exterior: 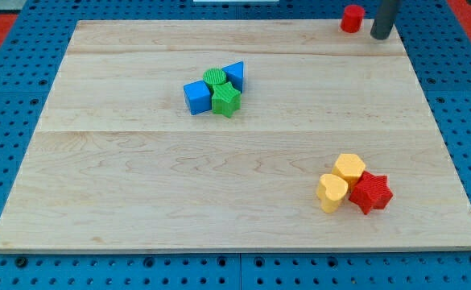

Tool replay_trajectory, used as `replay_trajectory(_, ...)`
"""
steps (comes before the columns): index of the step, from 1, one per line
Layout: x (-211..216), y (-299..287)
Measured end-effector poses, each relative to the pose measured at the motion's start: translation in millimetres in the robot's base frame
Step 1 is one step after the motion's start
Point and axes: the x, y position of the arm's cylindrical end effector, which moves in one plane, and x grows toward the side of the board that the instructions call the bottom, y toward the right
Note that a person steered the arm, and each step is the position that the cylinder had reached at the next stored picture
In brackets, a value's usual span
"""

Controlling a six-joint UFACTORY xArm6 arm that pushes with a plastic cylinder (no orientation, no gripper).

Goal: Push the red circle slightly left

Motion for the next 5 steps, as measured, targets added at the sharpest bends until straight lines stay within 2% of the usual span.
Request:
replay_trajectory(1,-15,-2)
replay_trajectory(3,-14,-214)
replay_trajectory(4,-14,-302)
replay_trajectory(5,-14,-312)
